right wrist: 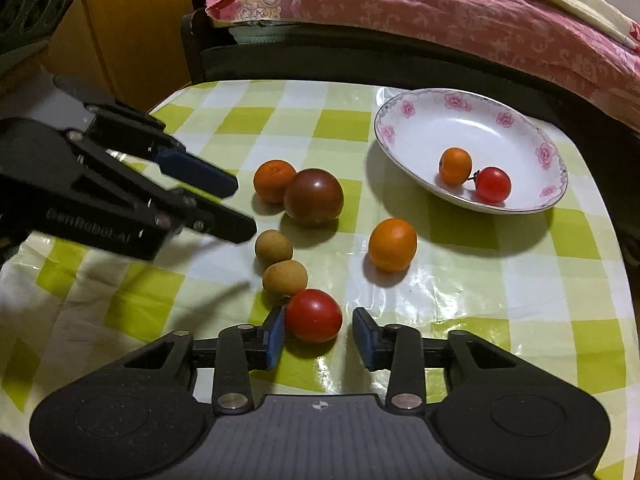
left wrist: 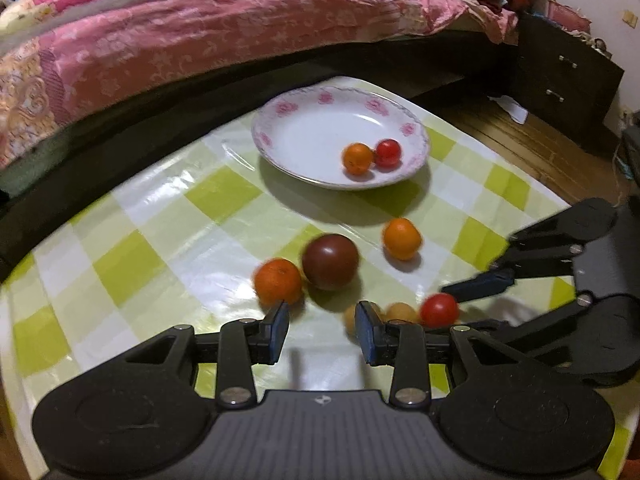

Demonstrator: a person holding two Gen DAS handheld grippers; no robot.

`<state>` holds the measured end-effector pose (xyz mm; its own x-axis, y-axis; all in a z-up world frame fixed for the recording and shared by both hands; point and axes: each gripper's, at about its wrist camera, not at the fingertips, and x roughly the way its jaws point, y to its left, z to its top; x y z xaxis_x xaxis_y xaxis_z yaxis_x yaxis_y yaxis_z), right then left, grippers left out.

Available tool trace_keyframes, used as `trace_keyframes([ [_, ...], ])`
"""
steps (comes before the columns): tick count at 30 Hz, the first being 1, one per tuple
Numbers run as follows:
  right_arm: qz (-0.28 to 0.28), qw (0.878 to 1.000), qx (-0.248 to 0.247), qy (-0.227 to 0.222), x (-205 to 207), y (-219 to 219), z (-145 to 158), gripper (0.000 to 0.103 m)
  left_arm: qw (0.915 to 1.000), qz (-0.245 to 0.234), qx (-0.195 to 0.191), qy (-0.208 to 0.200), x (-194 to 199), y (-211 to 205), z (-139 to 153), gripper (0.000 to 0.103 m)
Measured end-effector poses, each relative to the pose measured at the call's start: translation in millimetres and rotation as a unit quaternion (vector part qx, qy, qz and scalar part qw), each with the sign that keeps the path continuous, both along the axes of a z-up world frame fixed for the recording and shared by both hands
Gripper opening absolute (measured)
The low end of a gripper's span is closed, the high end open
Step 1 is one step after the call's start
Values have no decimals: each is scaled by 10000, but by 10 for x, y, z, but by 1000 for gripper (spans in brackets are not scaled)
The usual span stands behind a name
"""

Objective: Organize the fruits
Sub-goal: 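Move both tools back toward the remaining fruits on the tablecloth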

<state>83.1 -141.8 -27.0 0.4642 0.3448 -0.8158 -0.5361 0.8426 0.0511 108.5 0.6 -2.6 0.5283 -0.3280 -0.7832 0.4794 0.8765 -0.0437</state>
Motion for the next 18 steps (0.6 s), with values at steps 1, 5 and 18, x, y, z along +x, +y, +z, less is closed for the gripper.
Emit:
trace_keyframes([
  [1,0,10000,-16,-2,11,11,-6,27,9999,-8,84,-88,14,14,4,43],
  [5,-23,10000,-3,14,3,2,-6,27,9988,48,388,-298,98,85,-37,44],
  [18,-167,9997,129,126,29,-49,13,27,9978,-177,506,-384,303,-52,-236,44],
])
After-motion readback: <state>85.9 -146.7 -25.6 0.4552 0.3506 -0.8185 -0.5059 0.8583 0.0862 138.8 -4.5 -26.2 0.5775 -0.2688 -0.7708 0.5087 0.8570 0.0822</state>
